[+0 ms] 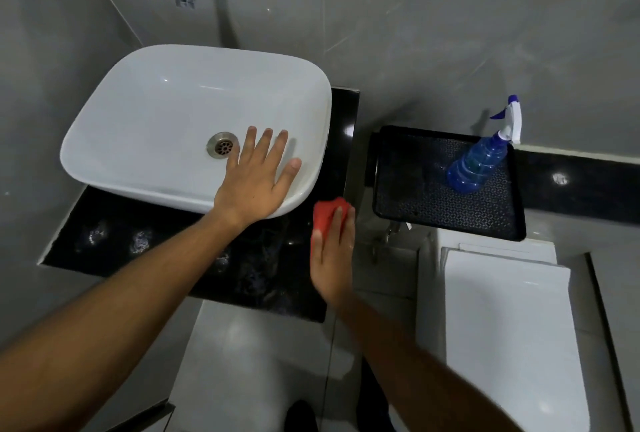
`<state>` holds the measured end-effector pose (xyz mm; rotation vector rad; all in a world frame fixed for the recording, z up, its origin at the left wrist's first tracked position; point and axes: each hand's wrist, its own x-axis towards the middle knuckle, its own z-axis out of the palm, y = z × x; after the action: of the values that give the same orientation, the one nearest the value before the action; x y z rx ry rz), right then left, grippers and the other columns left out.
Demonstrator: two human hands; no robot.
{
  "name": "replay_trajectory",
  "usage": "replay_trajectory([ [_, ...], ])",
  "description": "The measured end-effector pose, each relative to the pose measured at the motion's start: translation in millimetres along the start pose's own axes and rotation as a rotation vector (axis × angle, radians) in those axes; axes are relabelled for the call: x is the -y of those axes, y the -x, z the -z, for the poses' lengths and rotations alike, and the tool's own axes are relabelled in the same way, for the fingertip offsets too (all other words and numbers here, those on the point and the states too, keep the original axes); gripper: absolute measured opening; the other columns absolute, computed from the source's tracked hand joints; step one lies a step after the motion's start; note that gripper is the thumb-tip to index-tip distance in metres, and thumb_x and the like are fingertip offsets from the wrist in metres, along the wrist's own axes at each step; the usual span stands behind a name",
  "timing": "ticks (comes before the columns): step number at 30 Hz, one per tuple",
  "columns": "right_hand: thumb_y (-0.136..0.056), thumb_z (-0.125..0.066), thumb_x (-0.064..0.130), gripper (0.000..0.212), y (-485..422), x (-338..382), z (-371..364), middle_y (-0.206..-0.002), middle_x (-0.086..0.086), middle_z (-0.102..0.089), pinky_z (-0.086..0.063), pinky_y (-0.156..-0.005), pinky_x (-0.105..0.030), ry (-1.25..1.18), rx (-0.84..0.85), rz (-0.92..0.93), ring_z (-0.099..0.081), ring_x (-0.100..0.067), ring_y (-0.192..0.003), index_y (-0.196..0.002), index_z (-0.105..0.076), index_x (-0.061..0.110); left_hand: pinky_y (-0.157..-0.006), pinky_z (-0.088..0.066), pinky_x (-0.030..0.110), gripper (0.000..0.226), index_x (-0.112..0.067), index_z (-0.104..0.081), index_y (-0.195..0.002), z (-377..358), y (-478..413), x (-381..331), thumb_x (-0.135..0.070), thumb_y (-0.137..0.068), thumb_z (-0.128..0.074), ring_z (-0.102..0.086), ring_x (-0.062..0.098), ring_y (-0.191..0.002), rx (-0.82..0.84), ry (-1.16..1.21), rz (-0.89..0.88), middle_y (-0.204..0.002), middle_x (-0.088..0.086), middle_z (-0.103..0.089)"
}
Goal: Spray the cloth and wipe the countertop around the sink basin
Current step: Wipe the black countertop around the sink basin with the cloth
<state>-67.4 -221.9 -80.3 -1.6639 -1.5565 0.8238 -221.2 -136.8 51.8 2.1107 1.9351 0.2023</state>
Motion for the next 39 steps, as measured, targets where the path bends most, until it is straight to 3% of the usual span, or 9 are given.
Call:
replay_trajectory([
  [9, -0.099, -0.044, 0.018, 0.06, -262.1, 0.5, 11.4, -0.153, -0.038, -0.014, -0.018, -0.119, -0.049, 0.102, -0.013, 0.032, -0.018, -0.051, -0.143, -0.147, -0.018, -0.008, -0.124, -0.004, 0.045, 0.069, -0.032, -0.006, -0.16, -4.2, -2.6, 4.1, -0.065, -0.1, -0.007, 0.011, 0.013, -0.155, -0.038, 0.01, 0.004, -0.169, -0.003, -0.009],
  [14, -0.101, -0.033, 0.027, 0.058, -313.0, -8.4, 10.2, -0.157, -0.032, -0.009, -0.003, -0.12, -0.058, 0.463, 0.062, 0.177, -0.002, -0.052, -0.145, -0.148, -0.02, -0.004, -0.125, -0.006, 0.047, 0.069, -0.03, -0.007, -0.16, -3.5, -4.8, 5.3, -0.065, -0.1, -0.006, 0.01, 0.014, -0.155, -0.034, 0.023, 0.016, -0.169, -0.002, -0.01],
  [19, -0.1, -0.03, 0.031, 0.057, -272.4, -14.1, 23.2, -0.162, -0.014, -0.016, -0.002, -0.121, -0.055, 0.64, 0.232, 0.441, -0.003, -0.039, -0.149, -0.151, -0.019, 0.009, -0.124, -0.001, 0.046, 0.069, -0.028, -0.009, -0.16, 0.6, -5.9, 0.5, -0.062, -0.1, -0.006, 0.009, 0.017, -0.155, -0.008, 0.026, 0.04, -0.169, -0.001, -0.01],
  [28, -0.098, -0.034, 0.033, 0.059, -33.0, -6.4, 29.9, -0.159, -0.016, -0.023, -0.005, -0.122, -0.052, 0.57, 0.272, 0.435, -0.011, -0.036, -0.149, -0.15, -0.022, 0.009, -0.123, -0.002, 0.052, 0.069, -0.025, -0.013, -0.159, -0.4, -4.4, 1.5, -0.06, -0.1, -0.007, 0.005, 0.024, -0.155, -0.01, 0.044, 0.018, -0.168, 0.004, -0.013],
  [31, -0.099, -0.032, 0.035, 0.06, 27.8, 9.0, 13.0, -0.16, -0.017, -0.019, -0.011, -0.122, -0.054, 0.648, 0.241, 0.286, -0.008, -0.036, -0.15, -0.151, -0.019, 0.008, -0.124, -0.003, 0.053, 0.066, -0.025, -0.011, -0.16, -0.8, -5.7, 2.6, -0.057, -0.102, -0.007, 0.006, 0.026, -0.155, -0.013, 0.028, 0.01, -0.168, 0.004, -0.012],
  [35, -0.1, -0.027, 0.033, 0.061, 32.1, 45.8, -14.5, -0.161, -0.02, -0.01, -0.01, -0.121, -0.056, 0.664, 0.126, -0.006, -0.002, -0.038, -0.15, -0.151, -0.012, 0.004, -0.123, -0.006, 0.055, 0.061, -0.019, -0.015, -0.159, -1.6, -5.9, 4.4, -0.047, -0.106, -0.016, 0.0, 0.03, -0.155, -0.044, 0.034, -0.025, -0.168, 0.009, -0.015],
  [39, -0.101, -0.018, 0.036, 0.063, 25.4, 68.8, -50.6, -0.162, -0.021, 0.001, -0.004, -0.122, -0.055, 0.681, 0.188, 0.044, 0.006, -0.038, -0.149, -0.151, 0.001, 0.003, -0.124, -0.005, 0.055, 0.064, -0.017, -0.021, -0.158, -2.4, -6.9, 9.6, -0.05, -0.104, -0.015, -0.005, 0.03, -0.155, -0.074, 0.137, -0.032, -0.167, 0.009, -0.016],
])
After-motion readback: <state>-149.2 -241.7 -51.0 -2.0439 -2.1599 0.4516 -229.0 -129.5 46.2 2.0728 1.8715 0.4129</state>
